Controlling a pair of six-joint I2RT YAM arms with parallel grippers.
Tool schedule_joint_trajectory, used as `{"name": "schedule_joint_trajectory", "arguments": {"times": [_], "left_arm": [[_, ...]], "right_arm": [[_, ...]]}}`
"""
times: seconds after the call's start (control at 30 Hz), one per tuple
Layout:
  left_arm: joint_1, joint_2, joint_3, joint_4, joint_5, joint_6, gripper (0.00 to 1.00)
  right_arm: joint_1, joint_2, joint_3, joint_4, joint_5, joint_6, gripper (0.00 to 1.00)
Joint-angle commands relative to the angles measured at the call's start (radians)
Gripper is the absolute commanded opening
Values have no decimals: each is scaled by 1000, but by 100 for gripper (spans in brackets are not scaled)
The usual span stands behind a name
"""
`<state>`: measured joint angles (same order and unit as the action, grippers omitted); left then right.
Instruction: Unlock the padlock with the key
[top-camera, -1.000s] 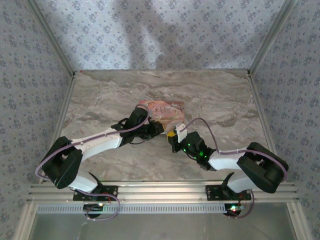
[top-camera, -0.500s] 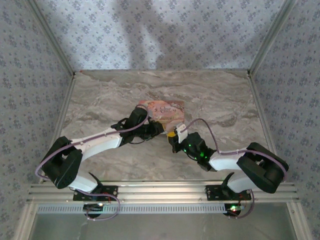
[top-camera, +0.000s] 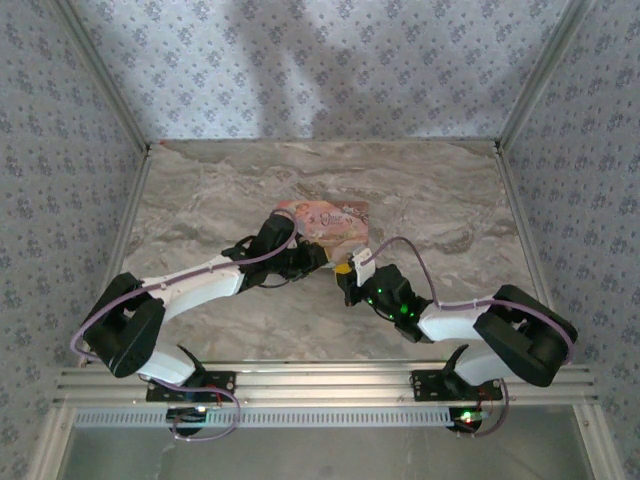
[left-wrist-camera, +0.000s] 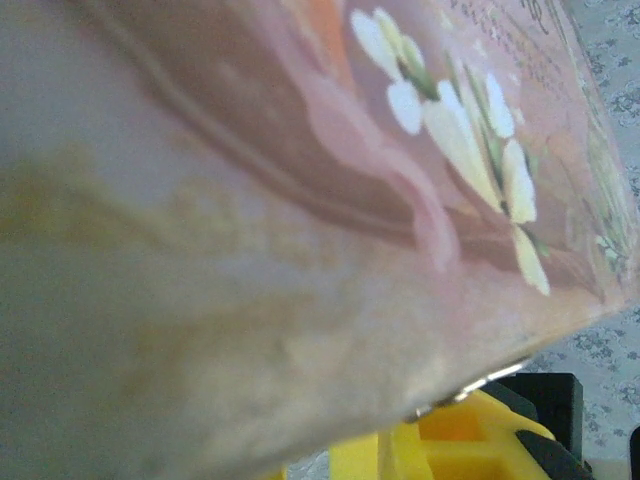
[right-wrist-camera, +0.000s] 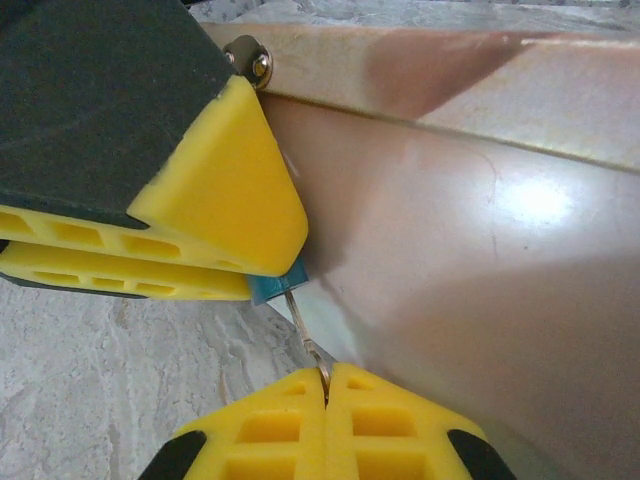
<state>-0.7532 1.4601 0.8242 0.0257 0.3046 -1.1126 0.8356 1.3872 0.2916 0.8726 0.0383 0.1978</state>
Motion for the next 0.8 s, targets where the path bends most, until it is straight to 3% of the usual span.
{"name": "schedule_joint_trajectory", "arguments": {"times": [0.0,0.77], "left_arm": [[1,-32,32,25,64,-36,23],[1,-28,35,17,76,-35,23]], "right_arm": [[3,-27,-11,46,7,8,0],[7,13,24,88,23,-22,0]]}}
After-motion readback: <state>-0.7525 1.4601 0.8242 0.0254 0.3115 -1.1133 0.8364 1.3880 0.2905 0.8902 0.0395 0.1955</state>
